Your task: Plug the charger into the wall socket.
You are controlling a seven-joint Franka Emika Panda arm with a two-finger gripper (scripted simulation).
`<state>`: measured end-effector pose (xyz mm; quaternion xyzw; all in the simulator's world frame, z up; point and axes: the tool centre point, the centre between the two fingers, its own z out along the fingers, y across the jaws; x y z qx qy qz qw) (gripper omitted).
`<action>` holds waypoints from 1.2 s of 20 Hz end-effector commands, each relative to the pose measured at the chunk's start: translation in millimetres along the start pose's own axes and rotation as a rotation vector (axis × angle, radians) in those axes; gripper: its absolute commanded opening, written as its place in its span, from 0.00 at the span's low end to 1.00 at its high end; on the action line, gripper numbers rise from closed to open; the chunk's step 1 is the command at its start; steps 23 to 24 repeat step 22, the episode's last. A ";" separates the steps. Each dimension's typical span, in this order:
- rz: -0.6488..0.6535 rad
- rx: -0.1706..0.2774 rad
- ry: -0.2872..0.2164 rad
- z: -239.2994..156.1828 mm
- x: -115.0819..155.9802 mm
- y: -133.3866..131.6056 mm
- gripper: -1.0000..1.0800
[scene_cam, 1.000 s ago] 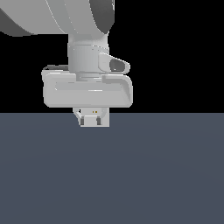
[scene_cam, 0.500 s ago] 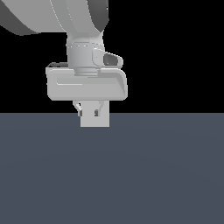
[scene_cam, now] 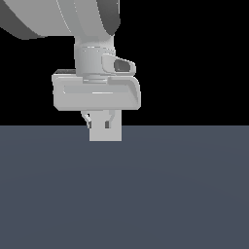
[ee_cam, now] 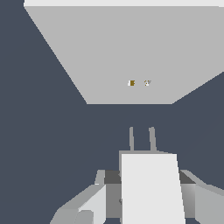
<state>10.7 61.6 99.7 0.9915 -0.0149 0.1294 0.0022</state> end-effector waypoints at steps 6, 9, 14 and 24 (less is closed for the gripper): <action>0.001 0.000 0.000 2.8 11.3 0.0 0.00; 0.001 0.000 0.000 5.5 21.5 0.3 0.00; 0.002 0.000 0.000 10.1 38.9 0.4 0.00; 0.003 0.000 -0.001 12.8 49.0 0.6 0.00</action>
